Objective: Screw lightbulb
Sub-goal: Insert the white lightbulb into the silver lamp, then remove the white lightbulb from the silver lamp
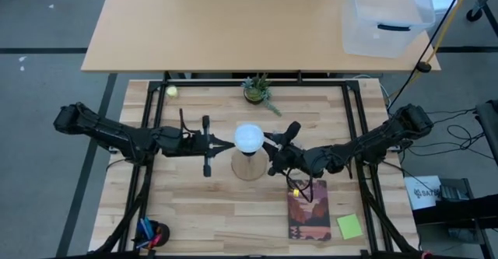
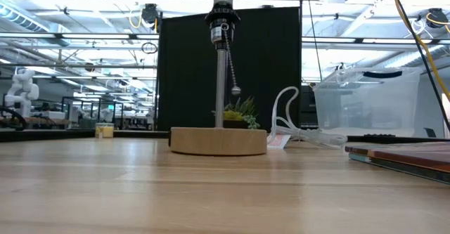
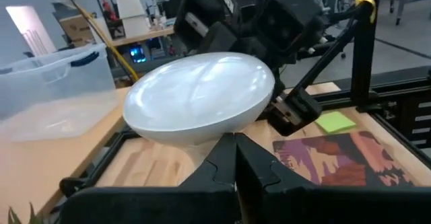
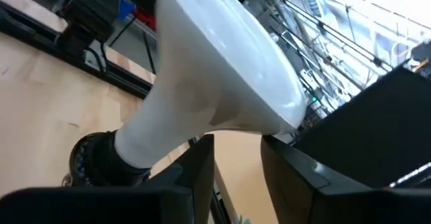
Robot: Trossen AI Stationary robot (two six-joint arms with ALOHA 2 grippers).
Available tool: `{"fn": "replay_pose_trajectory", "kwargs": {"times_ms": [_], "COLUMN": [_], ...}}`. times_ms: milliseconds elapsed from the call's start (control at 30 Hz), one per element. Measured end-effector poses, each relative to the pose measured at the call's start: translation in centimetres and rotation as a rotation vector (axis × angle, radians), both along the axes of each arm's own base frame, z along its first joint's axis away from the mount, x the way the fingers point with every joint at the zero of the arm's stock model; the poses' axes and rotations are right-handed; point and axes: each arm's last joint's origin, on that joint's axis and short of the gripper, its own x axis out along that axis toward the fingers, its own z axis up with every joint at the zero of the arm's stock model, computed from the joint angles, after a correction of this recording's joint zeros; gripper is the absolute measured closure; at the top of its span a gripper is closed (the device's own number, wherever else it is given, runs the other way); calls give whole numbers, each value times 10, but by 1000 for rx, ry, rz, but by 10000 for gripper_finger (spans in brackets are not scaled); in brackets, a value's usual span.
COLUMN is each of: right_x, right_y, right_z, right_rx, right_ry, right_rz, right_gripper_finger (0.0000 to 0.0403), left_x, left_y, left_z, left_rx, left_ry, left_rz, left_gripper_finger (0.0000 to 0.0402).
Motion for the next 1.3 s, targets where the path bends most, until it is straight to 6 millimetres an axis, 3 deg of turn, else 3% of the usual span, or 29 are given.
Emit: {"fn": "replay_pose_trajectory", "kwargs": {"times_ms": [800,1100,1300], "right_x": [-4,-7,-9], "right_y": [17,18,17], "right_z": [-5,-18,-26], "right_rx": [-36,93,146], "right_ry": [64,117,154], "right_rz": [148,129,105], "right_gripper_finger": [280,282,324], "left_x": [2,-6,-22], "left_y": [36,31,22], "left_z": [-8,-2,13], "left_rx": [-154,-145,-76], "left_ry": [58,41,-4], "left_rz": [229,211,155], "left_gripper_finger": [401,401,401]}}
